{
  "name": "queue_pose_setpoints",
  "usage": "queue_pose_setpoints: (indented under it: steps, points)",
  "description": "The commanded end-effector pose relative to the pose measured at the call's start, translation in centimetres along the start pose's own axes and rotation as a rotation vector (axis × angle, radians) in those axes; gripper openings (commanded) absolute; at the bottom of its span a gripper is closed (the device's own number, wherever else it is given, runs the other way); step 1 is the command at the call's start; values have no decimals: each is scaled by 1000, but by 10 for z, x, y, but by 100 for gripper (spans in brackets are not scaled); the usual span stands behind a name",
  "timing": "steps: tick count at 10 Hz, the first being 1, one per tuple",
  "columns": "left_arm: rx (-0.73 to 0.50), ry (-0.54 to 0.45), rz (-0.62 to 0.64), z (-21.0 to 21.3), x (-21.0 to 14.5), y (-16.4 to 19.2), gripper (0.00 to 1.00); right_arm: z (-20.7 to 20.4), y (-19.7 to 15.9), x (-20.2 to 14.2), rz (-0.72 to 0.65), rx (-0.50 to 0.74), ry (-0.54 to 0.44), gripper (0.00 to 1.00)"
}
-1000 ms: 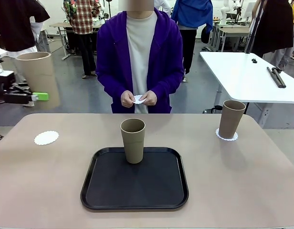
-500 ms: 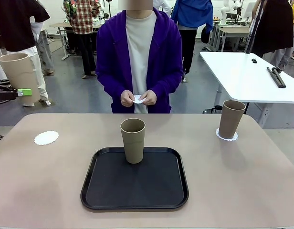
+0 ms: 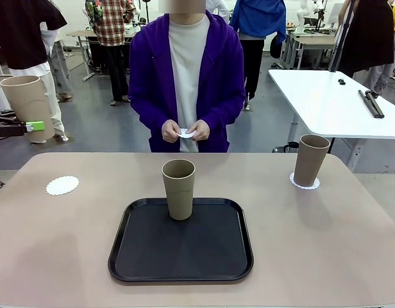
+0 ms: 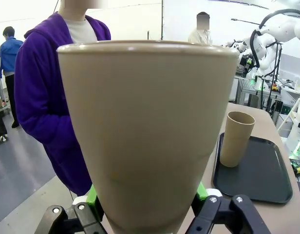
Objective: Place coasters on the table and set cups on them.
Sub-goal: Take one Reusable plastic cup from the Flat Tray and place it on a coaster set by the human.
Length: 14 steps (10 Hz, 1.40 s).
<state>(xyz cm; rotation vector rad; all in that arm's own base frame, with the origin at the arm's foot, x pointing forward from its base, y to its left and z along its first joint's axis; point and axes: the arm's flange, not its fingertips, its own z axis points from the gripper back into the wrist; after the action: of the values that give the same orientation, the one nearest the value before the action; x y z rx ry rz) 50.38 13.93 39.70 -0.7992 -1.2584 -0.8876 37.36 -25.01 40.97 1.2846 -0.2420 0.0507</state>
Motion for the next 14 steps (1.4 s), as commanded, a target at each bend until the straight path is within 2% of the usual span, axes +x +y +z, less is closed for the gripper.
queue_pose_setpoints:
  steps: [1,4,7,12,14]
  points:
    - [-3,-1,-6,1,3,-1,81,0,0,2,-1,5,0,100]
    - [0,0,0,0,0,0,81,0,0,2,-1,5,0,100]
    - [-105,-10,-32,-6,-41,36,81,0,0,2,-1,5,0,100]
    - [-180,-26,-27,-7,-115,50,81,0,0,2,-1,5,0,100]
    - [-204,-13,-33,-12,-133,55,81,0,0,2,-1,5,0,100]
